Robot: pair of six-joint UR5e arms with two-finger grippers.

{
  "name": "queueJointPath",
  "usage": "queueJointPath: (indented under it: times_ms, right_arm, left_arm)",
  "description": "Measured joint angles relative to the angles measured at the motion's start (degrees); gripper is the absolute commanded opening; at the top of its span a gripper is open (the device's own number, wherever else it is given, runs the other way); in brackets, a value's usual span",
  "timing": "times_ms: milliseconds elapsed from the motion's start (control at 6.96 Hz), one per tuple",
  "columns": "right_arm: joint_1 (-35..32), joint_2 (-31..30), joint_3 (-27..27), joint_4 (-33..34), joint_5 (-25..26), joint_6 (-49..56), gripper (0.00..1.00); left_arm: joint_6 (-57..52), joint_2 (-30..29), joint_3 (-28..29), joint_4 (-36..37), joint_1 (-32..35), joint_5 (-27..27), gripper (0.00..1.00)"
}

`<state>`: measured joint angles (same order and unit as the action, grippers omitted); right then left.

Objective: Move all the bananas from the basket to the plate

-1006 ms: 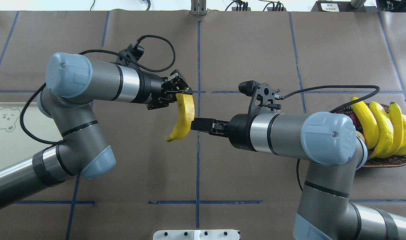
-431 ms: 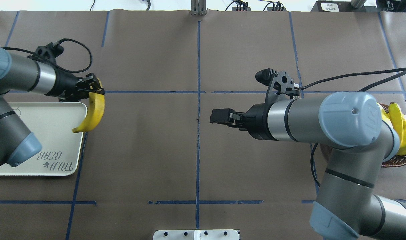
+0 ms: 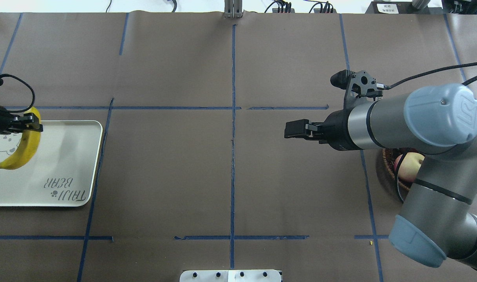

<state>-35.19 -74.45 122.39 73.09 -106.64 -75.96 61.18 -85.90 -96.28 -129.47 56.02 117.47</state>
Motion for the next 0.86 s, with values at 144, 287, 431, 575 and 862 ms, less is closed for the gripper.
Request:
queueJointPath:
  times_ms: [144, 287, 431, 575, 862]
  right_arm:
    - [-1.17, -1.14, 0.00, 0.11, -0.84, 1.18, 1.00]
    - [-2.12, -2.29, 0.02, 0.15, -1.39, 2.54, 1.00]
    - [-2.94, -3.45, 0.05, 0.16, -1.88, 4.07, 1.00]
    - [-3.73, -4.36, 0.05, 0.19, -2.40, 5.24, 1.00]
    - [-7.31, -7.42, 0.20, 0.57, -6.02, 9.14, 1.00]
  left_arm:
    - [-2.13, 1.43, 1.40, -0.18, 0.77, 0.01, 0.31]
    - [-2.98, 1.97, 2.96, -0.68, 1.01, -0.02, 0.99]
    - [-3.26, 2.18, 4.91, -2.74, 1.07, -0.06, 0.99]
    - [-3.28, 2.26, 6.54, -6.12, 1.13, 0.08, 0.99]
    - [-3.00, 1.95, 6.98, -10.03, 1.20, 1.30, 0.99]
